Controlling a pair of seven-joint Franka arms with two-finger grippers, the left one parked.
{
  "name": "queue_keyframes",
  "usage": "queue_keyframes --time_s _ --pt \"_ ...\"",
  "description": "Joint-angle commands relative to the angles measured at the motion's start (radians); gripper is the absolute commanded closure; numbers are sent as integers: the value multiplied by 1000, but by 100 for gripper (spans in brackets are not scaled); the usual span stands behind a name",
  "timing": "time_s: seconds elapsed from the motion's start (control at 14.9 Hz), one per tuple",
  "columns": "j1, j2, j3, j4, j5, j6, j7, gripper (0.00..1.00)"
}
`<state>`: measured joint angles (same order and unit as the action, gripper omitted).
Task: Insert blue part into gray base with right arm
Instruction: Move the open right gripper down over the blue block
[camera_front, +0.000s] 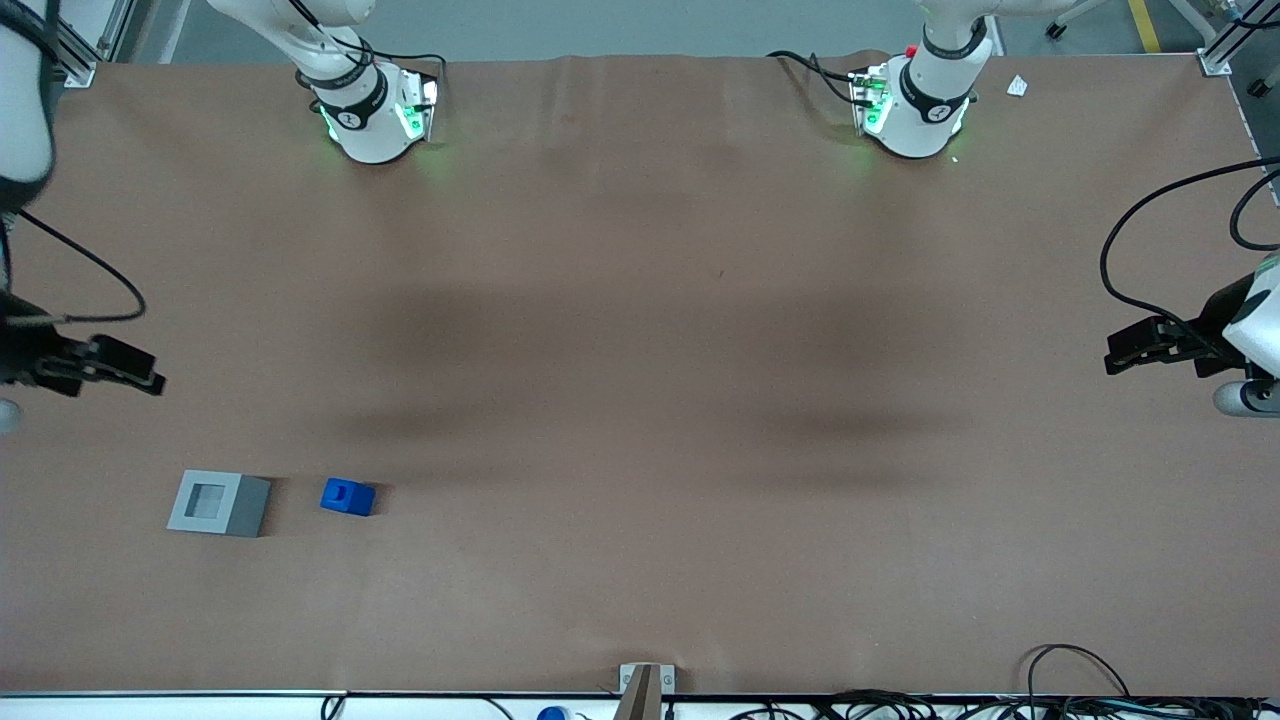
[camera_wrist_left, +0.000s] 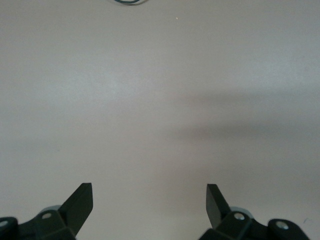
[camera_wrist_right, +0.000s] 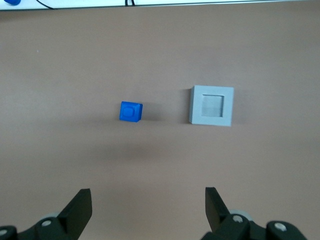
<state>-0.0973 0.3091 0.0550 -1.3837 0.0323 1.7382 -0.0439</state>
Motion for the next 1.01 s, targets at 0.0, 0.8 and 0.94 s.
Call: queue_keyframes --time_s 0.0,0.8,0.94 --pt "10 70 0 5 11 26 4 0" --pt "94 373 -3 17 -8 380 223 0" --pt "111 403 -4 17 -49 396 226 0"
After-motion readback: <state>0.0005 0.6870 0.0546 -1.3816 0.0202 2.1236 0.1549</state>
